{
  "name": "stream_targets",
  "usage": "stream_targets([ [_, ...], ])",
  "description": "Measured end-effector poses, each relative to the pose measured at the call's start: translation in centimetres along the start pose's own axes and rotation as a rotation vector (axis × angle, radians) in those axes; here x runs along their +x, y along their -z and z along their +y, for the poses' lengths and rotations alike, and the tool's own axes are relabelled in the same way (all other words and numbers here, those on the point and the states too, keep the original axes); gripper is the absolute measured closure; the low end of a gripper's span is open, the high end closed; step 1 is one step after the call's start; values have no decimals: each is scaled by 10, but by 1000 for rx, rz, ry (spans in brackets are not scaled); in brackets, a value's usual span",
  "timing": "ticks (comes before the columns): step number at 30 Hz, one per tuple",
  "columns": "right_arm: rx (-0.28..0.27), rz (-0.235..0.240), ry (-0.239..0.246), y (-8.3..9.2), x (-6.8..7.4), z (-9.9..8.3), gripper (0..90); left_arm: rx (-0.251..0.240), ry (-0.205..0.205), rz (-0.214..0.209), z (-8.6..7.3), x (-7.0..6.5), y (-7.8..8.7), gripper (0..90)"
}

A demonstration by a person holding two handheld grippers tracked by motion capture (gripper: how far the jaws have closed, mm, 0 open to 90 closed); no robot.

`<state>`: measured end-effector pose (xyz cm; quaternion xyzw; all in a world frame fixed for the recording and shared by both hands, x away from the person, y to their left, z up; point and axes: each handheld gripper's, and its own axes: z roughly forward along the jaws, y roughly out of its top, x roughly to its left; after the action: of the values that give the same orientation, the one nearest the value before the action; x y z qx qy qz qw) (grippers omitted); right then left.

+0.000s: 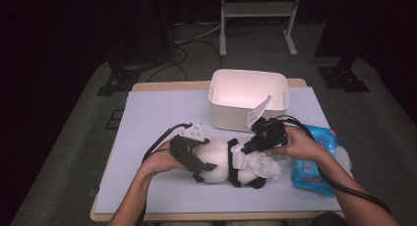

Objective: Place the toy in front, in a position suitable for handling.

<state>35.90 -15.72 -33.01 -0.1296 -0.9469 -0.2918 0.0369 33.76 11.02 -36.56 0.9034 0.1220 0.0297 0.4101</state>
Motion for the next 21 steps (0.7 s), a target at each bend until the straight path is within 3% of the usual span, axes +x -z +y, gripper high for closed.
stream_targets([
  [3,8,-11,1,4,2,-3,858,-7,38,33,-8,2,7,82],
  [10,26,-31,0,7,4,8,857,-58,77,-1,-24,4,1,125],
  [12,33,-46,25,4,4,17,857,-79,82,-7,-26,3,0,127],
  [16,58,-36,67,-14,8,53,856,-78,71,0,-26,2,1,126],
  [17,58,-36,67,-14,8,53,856,-78,71,0,-26,2,1,125],
  [18,86,-30,99,-26,11,67,845,-82,77,-3,-27,3,1,125],
  [21,127,-34,119,-37,15,78,787,-88,84,-6,-32,4,2,124],
])
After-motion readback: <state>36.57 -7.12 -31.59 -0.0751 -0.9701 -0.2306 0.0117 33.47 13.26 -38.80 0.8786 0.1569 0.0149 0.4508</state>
